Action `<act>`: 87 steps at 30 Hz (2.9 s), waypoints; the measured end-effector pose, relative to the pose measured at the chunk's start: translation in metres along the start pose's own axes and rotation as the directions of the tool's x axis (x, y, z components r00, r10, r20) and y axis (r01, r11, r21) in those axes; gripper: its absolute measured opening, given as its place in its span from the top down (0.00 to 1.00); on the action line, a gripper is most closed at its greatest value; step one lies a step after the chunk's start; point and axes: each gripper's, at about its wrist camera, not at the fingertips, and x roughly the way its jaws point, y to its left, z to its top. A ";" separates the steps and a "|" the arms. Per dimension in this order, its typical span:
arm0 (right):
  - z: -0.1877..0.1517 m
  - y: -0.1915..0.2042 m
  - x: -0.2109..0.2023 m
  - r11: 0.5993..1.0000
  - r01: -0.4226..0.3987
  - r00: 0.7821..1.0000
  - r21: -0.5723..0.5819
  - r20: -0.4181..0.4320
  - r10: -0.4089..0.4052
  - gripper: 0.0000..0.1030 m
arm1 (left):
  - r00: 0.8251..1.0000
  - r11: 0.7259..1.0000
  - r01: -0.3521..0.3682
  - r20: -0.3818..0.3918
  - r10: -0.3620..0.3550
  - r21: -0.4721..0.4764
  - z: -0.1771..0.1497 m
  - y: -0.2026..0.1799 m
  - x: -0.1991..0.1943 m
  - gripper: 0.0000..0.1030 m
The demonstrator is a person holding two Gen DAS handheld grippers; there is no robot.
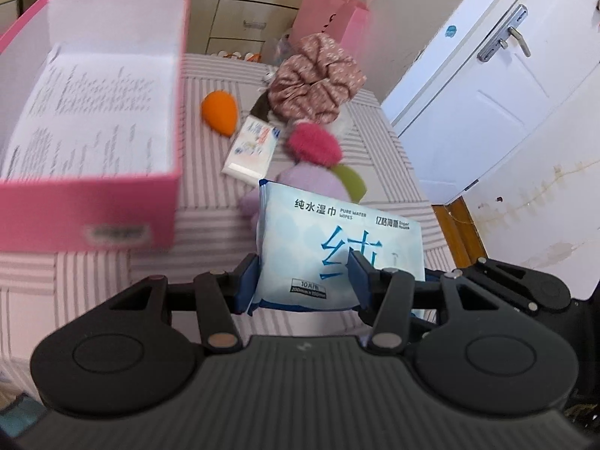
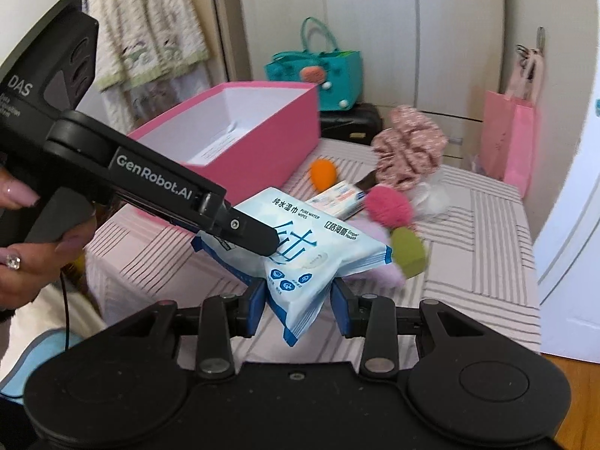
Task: Organize soft objects
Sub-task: 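Lift the wet-wipes pack with the right tool and carry it over the pink box, then lower the pack into the box, open the right tool and withdraw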
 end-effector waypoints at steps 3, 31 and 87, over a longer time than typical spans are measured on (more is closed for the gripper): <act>-0.001 0.015 -0.002 0.999 -0.034 0.999 -0.018 -0.034 0.033 0.58 | 1.000 1.000 -0.013 -0.018 0.012 -0.011 -0.011 0.007 -0.013 0.52; 0.126 0.114 0.031 0.947 -0.121 0.991 -0.297 0.011 0.130 0.58 | 0.981 0.994 -0.098 0.164 0.106 -0.057 0.056 0.101 -0.122 0.52; 0.186 0.075 0.101 0.970 -0.041 0.999 -0.240 -0.014 0.039 0.56 | 0.970 0.978 -0.208 0.129 0.208 -0.015 0.132 0.142 -0.080 0.48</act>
